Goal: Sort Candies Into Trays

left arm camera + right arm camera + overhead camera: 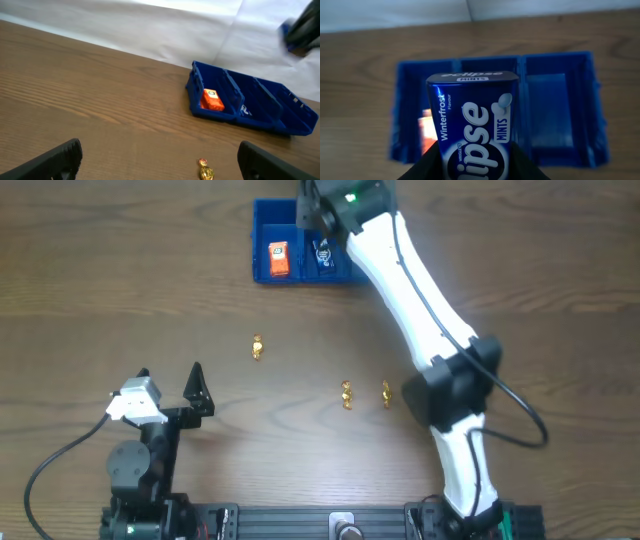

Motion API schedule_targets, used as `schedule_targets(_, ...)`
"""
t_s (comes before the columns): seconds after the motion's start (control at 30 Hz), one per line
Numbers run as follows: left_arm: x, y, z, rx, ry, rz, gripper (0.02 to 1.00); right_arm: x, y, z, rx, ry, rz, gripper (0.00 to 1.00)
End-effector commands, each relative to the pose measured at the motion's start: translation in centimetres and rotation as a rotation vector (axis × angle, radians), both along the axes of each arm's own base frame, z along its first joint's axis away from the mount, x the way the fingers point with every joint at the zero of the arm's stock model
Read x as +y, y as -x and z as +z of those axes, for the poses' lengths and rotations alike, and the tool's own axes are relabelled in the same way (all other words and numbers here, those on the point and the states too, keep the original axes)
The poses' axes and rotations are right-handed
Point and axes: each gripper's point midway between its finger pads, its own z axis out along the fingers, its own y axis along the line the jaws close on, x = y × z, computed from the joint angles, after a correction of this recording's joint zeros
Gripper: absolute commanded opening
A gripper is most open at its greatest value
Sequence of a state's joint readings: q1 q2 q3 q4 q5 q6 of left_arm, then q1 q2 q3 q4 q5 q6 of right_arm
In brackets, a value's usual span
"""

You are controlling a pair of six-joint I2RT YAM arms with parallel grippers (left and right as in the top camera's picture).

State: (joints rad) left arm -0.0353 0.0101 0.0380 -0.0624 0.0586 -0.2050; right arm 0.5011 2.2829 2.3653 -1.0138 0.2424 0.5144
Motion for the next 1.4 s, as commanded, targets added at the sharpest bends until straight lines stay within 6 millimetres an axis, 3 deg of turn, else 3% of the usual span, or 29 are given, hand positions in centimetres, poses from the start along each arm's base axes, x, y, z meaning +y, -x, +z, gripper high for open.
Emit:
schedule_targets(0.03,-0.1,0.0,-1.7,0.038,-0.011,-0.007,0.998,-0.4,-1.7,-8.1,0.115,0.054,0.008,0.277)
schedule_targets(0.13,-0.1,0.0,-1.7,0.038,-0.011,-0.007,0.998,-0.3,-2.0,-9.3,0.125,0.048,0.009,0.279)
schedule_targets(0.4,-0.1,0.0,-1.7,0.038,-0.011,-0.007,0.998,-0.1,-2.5,-9.1,0.106,0.039,0.009,0.279)
schedule_targets(0.7,-0.1,0.0,-1.7,0.038,-0.011,-0.007,0.998,-0.4,-2.7,-6.2,0.079,0.028,0.006,0.279)
schedule_targets(0.87,-0.1,0.0,-1.7,0.038,-0.011,-0.007,0.998,-0.5,-2.6,-6.1,0.082,0.032,0.01,0.294)
schedule_targets(0.93,-0.1,0.0,-1.7,0.038,-0.011,-0.007,0.998,-0.5,-2.5,-6.2,0.087,0.036,0.009,0.36)
schedule_targets(0.97,-0.1,0.0,-1.7,0.038,-0.011,-0.007,0.998,-0.6,-2.5,-6.2,0.087,0.039,0.007,0.492)
schedule_targets(1.0,-0.1,0.0,-1.7,0.038,-0.011,-0.007,0.998,-0.7,-2.5,-6.2,0.086,0.047,0.004,0.551)
schedule_targets(1.17,-0.1,0.0,-1.7,0.038,-0.011,-0.007,0.996,-1.0,-2.2,-6.2,0.096,0.062,0.005,0.636)
schedule_targets(1.3,-0.1,0.0,-1.7,0.038,-0.011,-0.007,0.996,0.8,-0.5,-4.7,0.094,0.066,0.045,0.645)
schedule_targets(1.4,-0.1,0.0,-1.7,0.038,-0.011,-0.007,0.998,4.9,3.5,-2.8,0.106,0.077,0.134,0.669)
